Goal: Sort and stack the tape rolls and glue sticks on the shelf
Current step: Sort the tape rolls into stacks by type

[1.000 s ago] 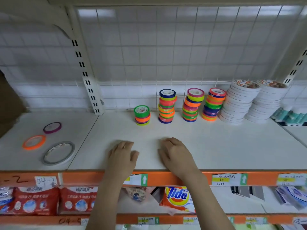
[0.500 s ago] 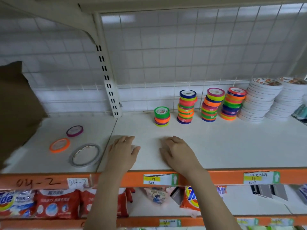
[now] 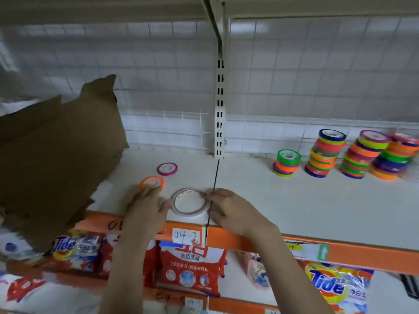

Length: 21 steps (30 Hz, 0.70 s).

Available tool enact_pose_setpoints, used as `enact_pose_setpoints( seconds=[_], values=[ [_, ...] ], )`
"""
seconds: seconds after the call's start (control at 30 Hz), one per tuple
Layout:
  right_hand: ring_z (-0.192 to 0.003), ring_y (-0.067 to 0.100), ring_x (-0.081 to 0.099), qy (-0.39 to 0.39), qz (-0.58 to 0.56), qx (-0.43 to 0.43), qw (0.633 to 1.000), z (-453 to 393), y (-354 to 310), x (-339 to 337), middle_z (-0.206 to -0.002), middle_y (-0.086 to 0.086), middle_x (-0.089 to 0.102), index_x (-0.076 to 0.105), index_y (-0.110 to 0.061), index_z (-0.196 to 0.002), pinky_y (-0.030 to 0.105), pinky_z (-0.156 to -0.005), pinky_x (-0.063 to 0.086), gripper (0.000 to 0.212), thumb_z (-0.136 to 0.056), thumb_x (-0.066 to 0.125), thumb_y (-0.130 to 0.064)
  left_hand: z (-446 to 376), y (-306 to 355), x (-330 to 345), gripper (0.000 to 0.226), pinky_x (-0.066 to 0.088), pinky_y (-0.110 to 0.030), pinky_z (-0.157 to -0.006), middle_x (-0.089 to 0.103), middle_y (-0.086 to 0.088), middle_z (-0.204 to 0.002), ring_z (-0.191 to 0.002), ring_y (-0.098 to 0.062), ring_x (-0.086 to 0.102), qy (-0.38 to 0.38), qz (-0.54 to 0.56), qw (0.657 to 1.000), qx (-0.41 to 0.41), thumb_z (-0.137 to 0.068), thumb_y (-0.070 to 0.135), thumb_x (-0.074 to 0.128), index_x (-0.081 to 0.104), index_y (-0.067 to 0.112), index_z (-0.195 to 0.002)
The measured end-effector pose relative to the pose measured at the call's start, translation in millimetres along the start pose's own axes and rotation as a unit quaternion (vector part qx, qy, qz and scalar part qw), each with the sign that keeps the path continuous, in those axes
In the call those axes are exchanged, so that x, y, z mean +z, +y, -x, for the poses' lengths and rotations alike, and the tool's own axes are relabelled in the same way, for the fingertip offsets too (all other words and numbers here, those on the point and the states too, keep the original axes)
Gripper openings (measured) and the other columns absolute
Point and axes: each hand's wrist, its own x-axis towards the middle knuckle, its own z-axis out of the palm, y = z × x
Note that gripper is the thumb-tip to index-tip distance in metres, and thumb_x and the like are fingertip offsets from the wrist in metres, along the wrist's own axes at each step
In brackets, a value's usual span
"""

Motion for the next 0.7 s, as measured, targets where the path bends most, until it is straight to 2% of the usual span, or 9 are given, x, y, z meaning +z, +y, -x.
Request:
enact_pose_setpoints(
  seconds=[0.07, 0.17, 0.27, 0.37, 0.6, 0.67, 0.7],
  values=[
    [-0.138, 0.013, 0.028, -0.036, -0.005, -0.023, 0.999, -8, -7, 5, -0.15, -0.001, 0.032, 0.039, -0.02, -0.142, 0.027, -0.109, 0.031, 0.051, -0.093, 0.049, -0.022, 3, -13, -3, 0.047, 0.035, -0.037, -0.103, 0.044, -0.006, -0.14, -0.127, -0.026, 0.041, 0.006, 0.008, 1.0, -0.014, -0.094, 0.033, 0.049, 0.042, 0.019, -0.138],
    [-0.14, 0.009, 0.023, -0.048, -0.004, -0.042, 0.998, -15, -13, 10, -0.15, -0.004, 0.033, 0.05, -0.023, -0.134, 0.032, -0.111, 0.031, 0.04, -0.094, 0.05, -0.024, 5, -25, -7, 0.044, 0.037, -0.036, -0.101, 0.044, -0.005, -0.137, -0.124, -0.023, 0.044, 0.007, 0.026, 0.999, -0.026, -0.095, 0.034, 0.046, 0.042, 0.019, -0.136],
    [-0.134, 0.01, 0.035, -0.012, 0.002, -0.035, 0.999, -15, -15, 11, -0.139, -0.005, 0.048, 0.062, -0.02, -0.12, 0.032, -0.104, 0.038, 0.028, -0.095, 0.049, -0.023, 0, -29, -10, 0.045, 0.037, -0.037, -0.103, 0.041, -0.005, -0.14, -0.124, -0.024, 0.044, 0.002, 0.037, 0.999, -0.024, -0.096, 0.033, 0.046, 0.042, 0.017, -0.137],
    [-0.121, 0.018, 0.049, 0.029, 0.012, -0.006, 0.999, -10, -15, 10, -0.13, -0.001, 0.056, 0.061, -0.019, -0.118, 0.03, -0.096, 0.043, 0.027, -0.096, 0.047, -0.022, -19, -25, -9, 0.044, 0.034, -0.036, -0.105, 0.043, -0.01, -0.14, -0.127, -0.027, 0.041, -0.001, 0.041, 0.999, -0.008, -0.095, 0.028, 0.05, 0.046, 0.01, -0.135],
    [-0.115, 0.022, 0.053, 0.083, 0.003, 0.045, 0.995, 3, -5, 5, -0.129, 0.001, 0.057, 0.057, -0.021, -0.124, 0.029, -0.091, 0.044, 0.031, -0.094, 0.046, -0.02, -57, -20, 1, 0.024, 0.046, -0.038, -0.086, 0.058, -0.016, -0.109, -0.102, -0.031, 0.054, -0.006, 0.018, 1.0, -0.006, -0.091, 0.023, 0.056, 0.064, 0.003, -0.1],
    [-0.114, 0.022, 0.055, 0.087, -0.007, 0.051, 0.995, 7, -1, 5, -0.127, 0.001, 0.059, 0.059, -0.02, -0.122, 0.03, -0.091, 0.045, 0.031, -0.093, 0.046, -0.018, -59, -22, 5, 0.025, 0.046, -0.038, -0.085, 0.06, -0.017, -0.108, -0.103, -0.032, 0.056, -0.012, 0.002, 1.0, -0.011, -0.091, 0.022, 0.056, 0.064, 0.001, -0.1],
    [-0.114, 0.021, 0.055, 0.089, -0.011, 0.053, 0.995, 9, 0, 4, -0.127, 0.001, 0.059, 0.06, -0.019, -0.121, 0.03, -0.091, 0.045, 0.031, -0.093, 0.045, -0.017, -59, -23, 7, 0.028, 0.046, -0.037, -0.089, 0.06, -0.018, -0.113, -0.107, -0.033, 0.055, -0.015, -0.004, 1.0, -0.015, -0.091, 0.022, 0.055, 0.064, -0.001, -0.106]
  ],
)
